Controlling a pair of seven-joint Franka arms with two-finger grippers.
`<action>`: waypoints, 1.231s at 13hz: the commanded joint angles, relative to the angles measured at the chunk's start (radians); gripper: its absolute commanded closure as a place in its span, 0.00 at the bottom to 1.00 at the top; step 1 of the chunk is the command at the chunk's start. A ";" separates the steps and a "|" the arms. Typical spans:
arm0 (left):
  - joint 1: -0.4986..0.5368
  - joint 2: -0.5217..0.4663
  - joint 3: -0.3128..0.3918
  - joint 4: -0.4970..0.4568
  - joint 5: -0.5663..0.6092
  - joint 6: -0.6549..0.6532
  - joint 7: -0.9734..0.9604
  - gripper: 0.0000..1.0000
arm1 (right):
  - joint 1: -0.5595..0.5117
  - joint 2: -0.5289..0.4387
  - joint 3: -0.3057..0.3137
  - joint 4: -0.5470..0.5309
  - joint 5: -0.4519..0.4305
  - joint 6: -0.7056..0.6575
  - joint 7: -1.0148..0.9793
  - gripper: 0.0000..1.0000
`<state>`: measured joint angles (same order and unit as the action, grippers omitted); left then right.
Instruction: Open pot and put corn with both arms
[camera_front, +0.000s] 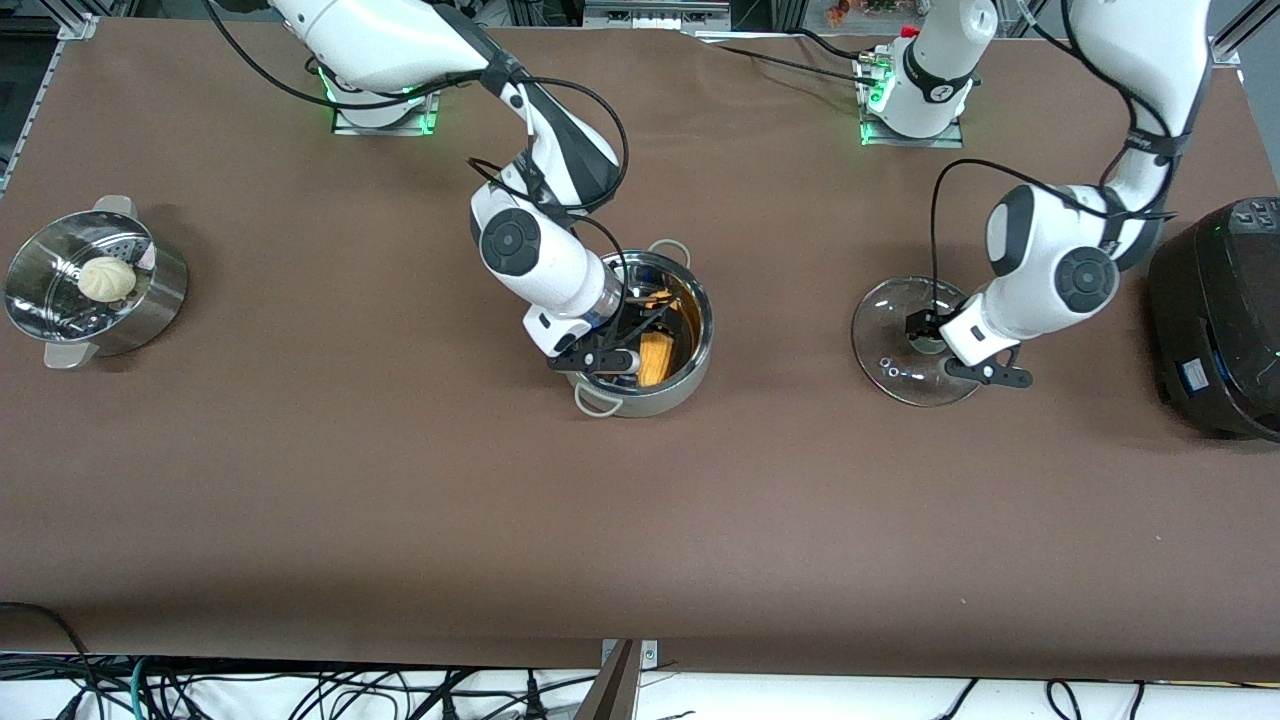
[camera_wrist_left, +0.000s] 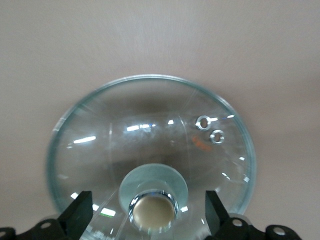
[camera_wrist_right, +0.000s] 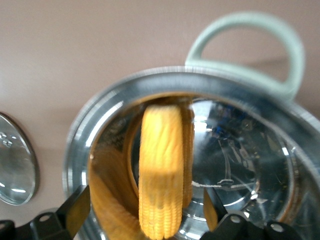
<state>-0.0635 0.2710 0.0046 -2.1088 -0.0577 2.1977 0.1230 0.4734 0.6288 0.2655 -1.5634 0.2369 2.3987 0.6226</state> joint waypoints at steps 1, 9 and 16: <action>-0.002 -0.050 0.008 0.250 0.011 -0.302 0.021 0.02 | 0.004 -0.090 -0.055 -0.004 -0.004 -0.088 0.011 0.00; 0.004 -0.222 0.000 0.550 0.081 -0.679 -0.182 0.00 | -0.022 -0.311 -0.405 0.060 -0.070 -0.516 -0.061 0.00; 0.008 -0.228 -0.002 0.561 0.084 -0.688 -0.209 0.00 | -0.399 -0.564 -0.246 -0.050 -0.242 -0.705 -0.488 0.00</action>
<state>-0.0613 0.0375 0.0086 -1.5595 0.0099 1.5126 -0.0743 0.1385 0.1476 -0.0178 -1.5097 0.0328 1.6835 0.2732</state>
